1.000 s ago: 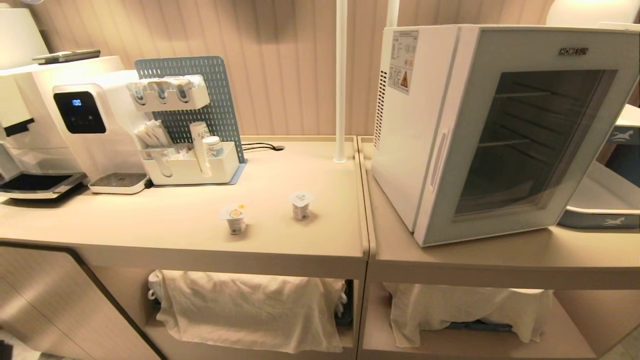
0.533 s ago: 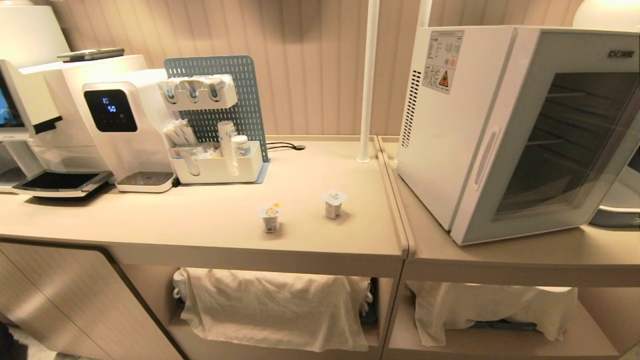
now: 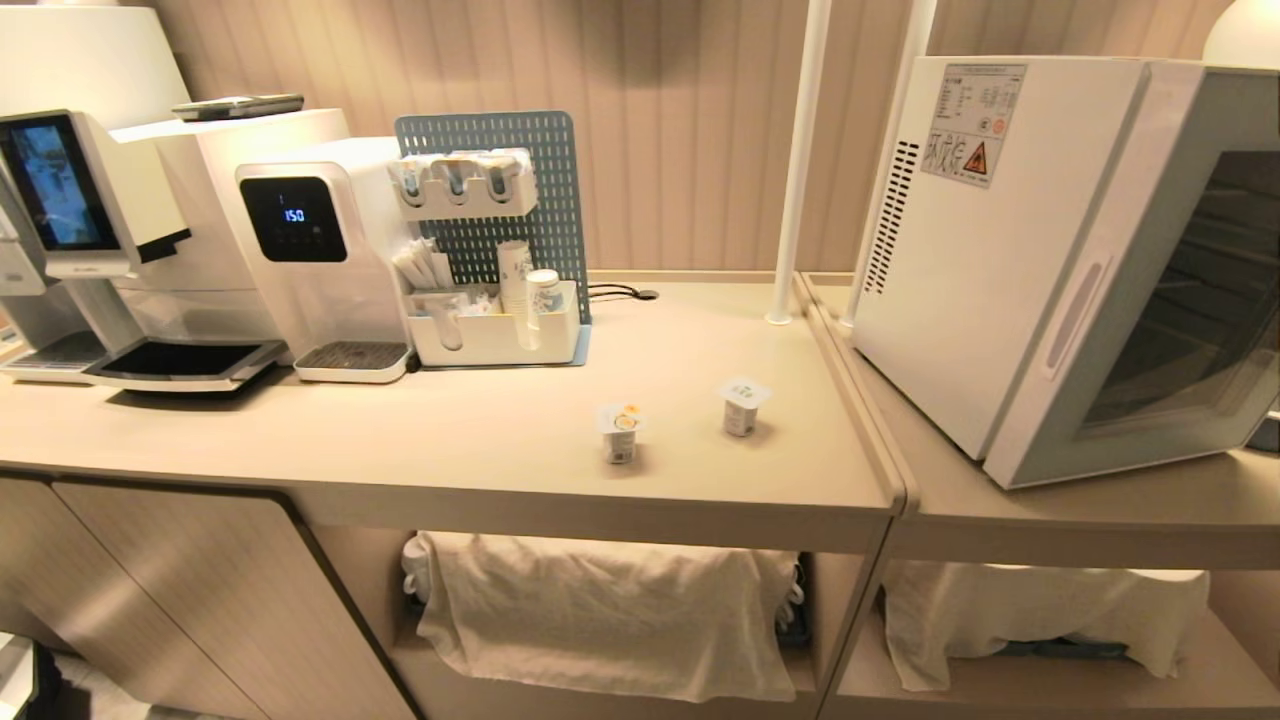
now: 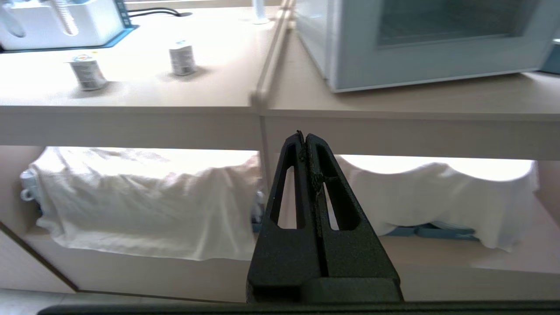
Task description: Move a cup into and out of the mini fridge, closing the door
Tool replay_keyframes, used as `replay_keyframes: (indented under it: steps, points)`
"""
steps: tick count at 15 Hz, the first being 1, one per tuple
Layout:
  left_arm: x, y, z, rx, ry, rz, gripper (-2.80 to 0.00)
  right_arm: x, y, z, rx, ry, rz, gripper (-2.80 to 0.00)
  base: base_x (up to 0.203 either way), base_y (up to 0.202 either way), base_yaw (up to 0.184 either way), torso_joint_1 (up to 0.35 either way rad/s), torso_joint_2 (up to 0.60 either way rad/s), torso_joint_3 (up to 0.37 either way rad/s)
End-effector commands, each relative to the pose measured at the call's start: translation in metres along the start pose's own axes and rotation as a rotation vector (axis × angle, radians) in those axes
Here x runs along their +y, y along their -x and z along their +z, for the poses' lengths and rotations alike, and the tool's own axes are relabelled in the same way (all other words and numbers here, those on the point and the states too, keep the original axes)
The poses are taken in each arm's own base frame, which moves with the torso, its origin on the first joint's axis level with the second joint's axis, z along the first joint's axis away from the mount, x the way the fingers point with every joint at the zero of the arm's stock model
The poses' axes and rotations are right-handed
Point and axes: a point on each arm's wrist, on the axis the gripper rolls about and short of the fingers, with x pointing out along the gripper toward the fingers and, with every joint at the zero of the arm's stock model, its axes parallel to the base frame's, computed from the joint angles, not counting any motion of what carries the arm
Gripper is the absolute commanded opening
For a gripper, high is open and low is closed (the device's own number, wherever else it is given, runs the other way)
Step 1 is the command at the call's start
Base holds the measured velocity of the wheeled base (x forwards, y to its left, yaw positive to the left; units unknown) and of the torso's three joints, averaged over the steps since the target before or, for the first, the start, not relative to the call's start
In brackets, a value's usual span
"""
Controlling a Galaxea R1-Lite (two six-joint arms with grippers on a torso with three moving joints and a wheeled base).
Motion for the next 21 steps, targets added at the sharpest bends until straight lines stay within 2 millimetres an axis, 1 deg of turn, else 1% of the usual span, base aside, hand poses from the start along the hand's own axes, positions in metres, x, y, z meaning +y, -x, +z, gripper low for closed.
replay_keyframes:
  steps: [1, 5, 21]
  points:
    - [0.0000, 0.0000, 0.0000, -0.001, 0.001, 0.001, -2.80, 0.0000, -0.0001, -0.0004, -0.001, 0.001, 0.001, -2.80, 0.000, 0.191, 0.003, 0.002, 0.01, 0.002]
    - [0.0000, 0.0000, 0.0000, -0.002, 0.008, 0.000, -2.80, 0.0000, -0.0001, -0.0002, 0.001, 0.002, 0.001, -2.80, 0.000, 0.147, 0.003, 0.002, 0.00, 0.004]
    - [0.0000, 0.0000, 0.0001, -0.002, 0.008, -0.001, -2.80, 0.0000, -0.0001, 0.0003, 0.001, -0.001, 0.001, -2.80, 0.000, 0.000, 0.000, 0.000, 0.00, 0.000]
